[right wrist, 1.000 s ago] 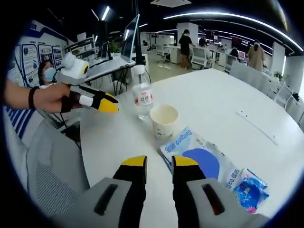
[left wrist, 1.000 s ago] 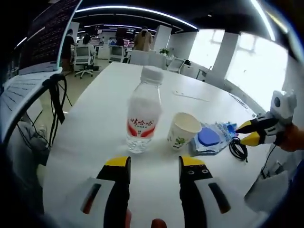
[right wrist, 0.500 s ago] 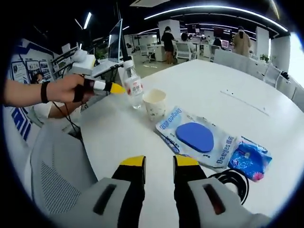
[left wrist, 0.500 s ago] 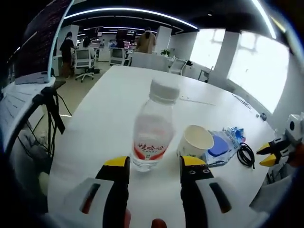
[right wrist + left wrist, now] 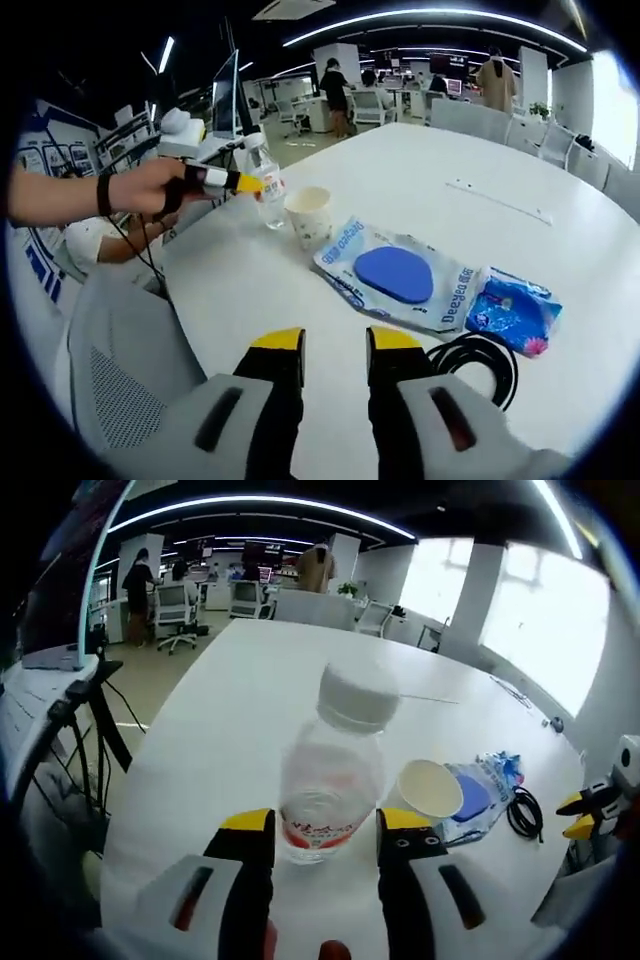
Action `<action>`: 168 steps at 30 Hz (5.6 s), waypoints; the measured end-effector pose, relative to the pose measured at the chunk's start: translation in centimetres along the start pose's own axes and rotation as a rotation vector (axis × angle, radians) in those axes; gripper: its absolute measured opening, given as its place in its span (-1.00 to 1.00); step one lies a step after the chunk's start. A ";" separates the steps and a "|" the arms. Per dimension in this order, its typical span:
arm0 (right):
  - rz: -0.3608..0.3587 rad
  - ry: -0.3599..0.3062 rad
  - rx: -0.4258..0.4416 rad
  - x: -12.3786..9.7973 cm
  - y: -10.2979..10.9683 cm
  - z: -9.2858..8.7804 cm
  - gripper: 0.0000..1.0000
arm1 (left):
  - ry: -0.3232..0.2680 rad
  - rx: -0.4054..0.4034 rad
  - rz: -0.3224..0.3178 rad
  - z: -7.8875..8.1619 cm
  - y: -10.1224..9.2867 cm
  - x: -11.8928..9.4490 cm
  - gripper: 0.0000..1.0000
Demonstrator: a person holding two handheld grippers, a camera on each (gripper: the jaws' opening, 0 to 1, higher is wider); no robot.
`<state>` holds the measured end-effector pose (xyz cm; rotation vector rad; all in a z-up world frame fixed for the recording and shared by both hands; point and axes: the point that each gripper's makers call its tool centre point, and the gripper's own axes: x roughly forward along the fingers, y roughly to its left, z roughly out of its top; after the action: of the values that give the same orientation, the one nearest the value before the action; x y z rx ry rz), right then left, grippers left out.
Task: Arrange the tabletop items into an orderly group along one side of the table until the central work area is clear of visible clutter.
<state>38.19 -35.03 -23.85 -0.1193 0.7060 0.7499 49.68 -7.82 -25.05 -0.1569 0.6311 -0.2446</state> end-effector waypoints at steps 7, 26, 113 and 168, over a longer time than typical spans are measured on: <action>-0.026 0.001 0.029 -0.7 -1.1 -0.5 -0.45 | -0.003 -0.006 -0.002 0.2 -0.4 0.2 -0.28; -0.057 -0.022 0.098 -1.6 -2.3 -1.1 -0.43 | 0.012 0.003 0.000 -0.1 -3.1 1.1 -0.30; -0.216 -0.007 0.448 -2.6 -16.5 -9.8 -0.98 | 0.021 -0.012 0.120 -5.3 -8.7 -9.7 -0.17; -0.259 -0.125 0.608 -4.0 -23.0 -5.1 -0.61 | 0.000 -0.071 0.137 -6.1 -9.3 -11.4 -0.16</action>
<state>48.55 -56.00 -28.50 0.3812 0.7541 0.2699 35.50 -14.09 -21.45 -0.1816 0.6484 -0.0905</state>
